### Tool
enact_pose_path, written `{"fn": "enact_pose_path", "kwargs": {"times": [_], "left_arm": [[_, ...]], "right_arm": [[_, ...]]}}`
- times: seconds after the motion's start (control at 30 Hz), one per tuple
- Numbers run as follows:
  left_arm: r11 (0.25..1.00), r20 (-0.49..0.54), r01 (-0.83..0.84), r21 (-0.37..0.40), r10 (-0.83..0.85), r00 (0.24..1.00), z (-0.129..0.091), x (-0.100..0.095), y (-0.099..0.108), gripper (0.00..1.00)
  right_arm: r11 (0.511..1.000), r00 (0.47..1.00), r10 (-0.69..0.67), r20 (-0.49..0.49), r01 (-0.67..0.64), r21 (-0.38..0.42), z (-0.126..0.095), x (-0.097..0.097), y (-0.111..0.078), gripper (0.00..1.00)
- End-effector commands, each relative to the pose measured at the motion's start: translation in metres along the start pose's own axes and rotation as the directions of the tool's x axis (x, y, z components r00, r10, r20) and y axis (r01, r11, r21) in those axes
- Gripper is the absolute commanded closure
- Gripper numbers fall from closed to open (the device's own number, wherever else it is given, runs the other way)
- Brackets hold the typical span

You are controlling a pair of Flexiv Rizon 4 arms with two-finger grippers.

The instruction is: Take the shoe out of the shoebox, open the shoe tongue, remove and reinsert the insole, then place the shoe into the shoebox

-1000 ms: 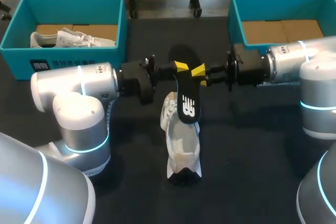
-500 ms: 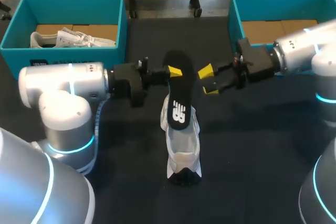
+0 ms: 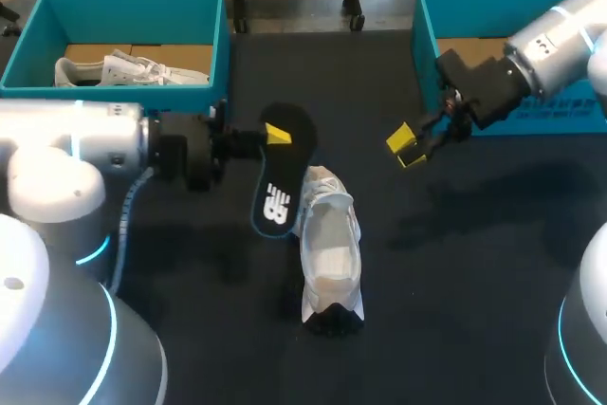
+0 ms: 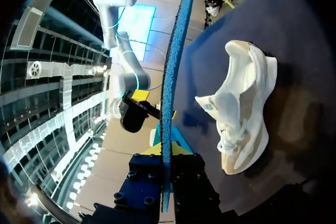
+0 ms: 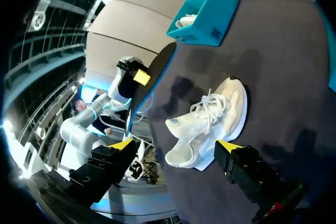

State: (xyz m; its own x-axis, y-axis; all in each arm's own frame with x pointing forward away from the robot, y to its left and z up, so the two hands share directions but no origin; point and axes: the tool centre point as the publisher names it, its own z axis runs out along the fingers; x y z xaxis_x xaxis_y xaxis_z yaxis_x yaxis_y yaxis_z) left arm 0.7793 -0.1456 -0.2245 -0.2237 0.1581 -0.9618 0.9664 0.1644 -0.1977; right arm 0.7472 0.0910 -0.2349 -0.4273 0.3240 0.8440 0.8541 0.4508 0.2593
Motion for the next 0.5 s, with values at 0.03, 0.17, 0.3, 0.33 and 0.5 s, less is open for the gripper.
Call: {"fn": "enact_pose_path", "kwargs": {"times": [0.03, 0.17, 0.3, 0.33, 0.5], "left_arm": [[0.999, -0.021, 0.034, -0.011, -0.034, 0.999, -0.037, 0.000, -0.019, 1.00], [0.992, -0.048, 0.123, 0.031, -0.122, 0.991, -0.046, -0.001, -0.030, 1.00], [0.974, -0.091, 0.219, 0.057, -0.214, 0.973, -0.054, -0.001, -0.045, 1.00], [0.970, -0.103, 0.234, 0.063, -0.227, 0.969, -0.056, 0.000, -0.050, 1.00], [0.992, -0.155, 0.126, 0.000, -0.124, 0.980, -0.066, -0.003, -0.069, 1.00]], "right_arm": [[1.000, 1.000, 0.001, 0.002, -0.001, 0.006, 0.002, -0.001, 0.001, 0.00], [0.987, 0.984, -0.107, 0.145, 0.088, 0.132, 0.001, 0.000, -0.001, 0.00], [0.938, 0.905, -0.312, 0.290, 0.243, 0.248, 0.006, -0.006, -0.022, 0.00], [0.917, 0.889, -0.362, 0.279, 0.287, 0.277, 0.009, -0.010, -0.031, 0.00], [0.917, 0.889, -0.362, 0.279, 0.287, 0.277, 0.009, -0.010, -0.031, 0.00]]}}
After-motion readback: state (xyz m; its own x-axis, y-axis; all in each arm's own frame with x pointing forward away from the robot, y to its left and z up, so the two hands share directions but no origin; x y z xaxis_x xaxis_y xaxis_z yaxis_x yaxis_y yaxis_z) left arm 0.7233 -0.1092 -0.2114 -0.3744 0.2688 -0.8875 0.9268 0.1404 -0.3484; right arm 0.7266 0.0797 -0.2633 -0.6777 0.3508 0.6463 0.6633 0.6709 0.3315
